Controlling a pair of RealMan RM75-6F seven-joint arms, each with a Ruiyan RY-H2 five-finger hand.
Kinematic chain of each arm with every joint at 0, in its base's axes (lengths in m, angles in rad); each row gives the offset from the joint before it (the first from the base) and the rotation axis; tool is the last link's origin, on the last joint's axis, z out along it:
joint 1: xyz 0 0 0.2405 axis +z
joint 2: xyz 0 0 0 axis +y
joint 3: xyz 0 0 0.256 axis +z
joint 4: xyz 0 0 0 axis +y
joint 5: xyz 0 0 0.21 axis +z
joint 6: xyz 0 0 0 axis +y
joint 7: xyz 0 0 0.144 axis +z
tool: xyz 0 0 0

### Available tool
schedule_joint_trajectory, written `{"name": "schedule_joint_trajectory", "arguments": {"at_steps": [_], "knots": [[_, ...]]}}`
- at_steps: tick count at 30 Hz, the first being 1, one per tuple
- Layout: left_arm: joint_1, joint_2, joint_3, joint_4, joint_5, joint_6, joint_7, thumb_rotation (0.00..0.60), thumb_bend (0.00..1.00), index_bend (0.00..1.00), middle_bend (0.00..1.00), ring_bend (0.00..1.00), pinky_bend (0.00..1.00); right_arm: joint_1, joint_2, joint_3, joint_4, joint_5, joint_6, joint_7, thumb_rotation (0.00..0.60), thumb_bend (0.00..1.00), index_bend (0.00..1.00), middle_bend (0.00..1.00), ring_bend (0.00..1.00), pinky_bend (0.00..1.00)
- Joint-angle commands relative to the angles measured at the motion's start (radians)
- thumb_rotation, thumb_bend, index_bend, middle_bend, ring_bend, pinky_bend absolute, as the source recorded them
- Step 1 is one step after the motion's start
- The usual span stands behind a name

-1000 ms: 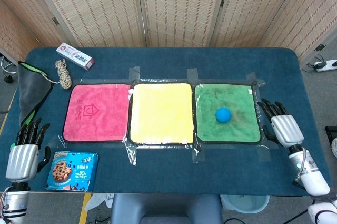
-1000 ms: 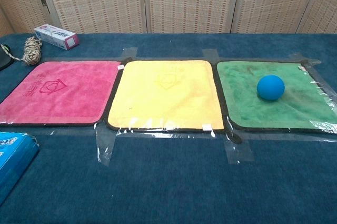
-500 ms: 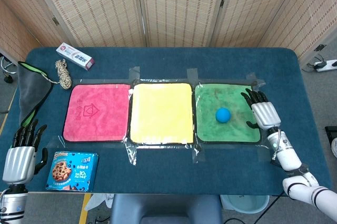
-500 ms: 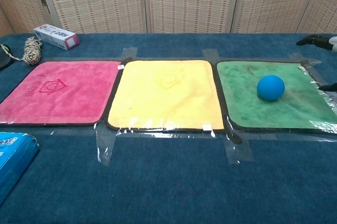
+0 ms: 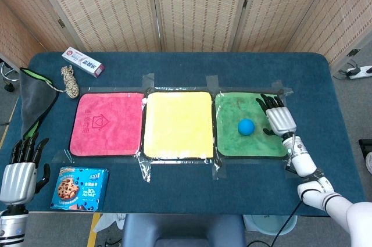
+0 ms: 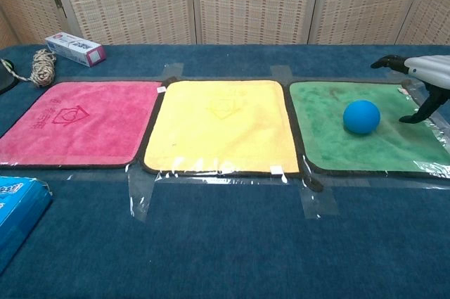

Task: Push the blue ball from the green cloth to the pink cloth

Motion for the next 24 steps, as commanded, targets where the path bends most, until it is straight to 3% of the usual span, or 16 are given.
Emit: {"name": "schedule_joint_trajectory", "arguments": {"at_steps": [1, 13, 24], "knots": [[0.000, 0.001, -0.001, -0.001, 0.000, 0.001, 0.000, 0.600, 0.63, 0.14, 0.03, 0.03, 0.00, 0.018, -0.039, -0.008, 0.050, -0.006, -0.007, 0.037, 0.600, 0.27, 0.00, 0.00, 0.00, 0.00], [0.002, 0.007, -0.004, -0.004, -0.005, 0.000, 0.003, 0.600, 0.63, 0.14, 0.03, 0.03, 0.00, 0.062, -0.127, -0.019, 0.153, -0.026, -0.002, 0.107, 0.600, 0.27, 0.00, 0.00, 0.00, 0.00], [0.007, 0.011, -0.002, -0.005, -0.009, 0.000, -0.003, 0.600, 0.63, 0.14, 0.03, 0.03, 0.00, 0.098, -0.145, -0.008, 0.114, -0.048, 0.073, 0.130, 0.600, 0.27, 0.00, 0.00, 0.00, 0.00]]}}
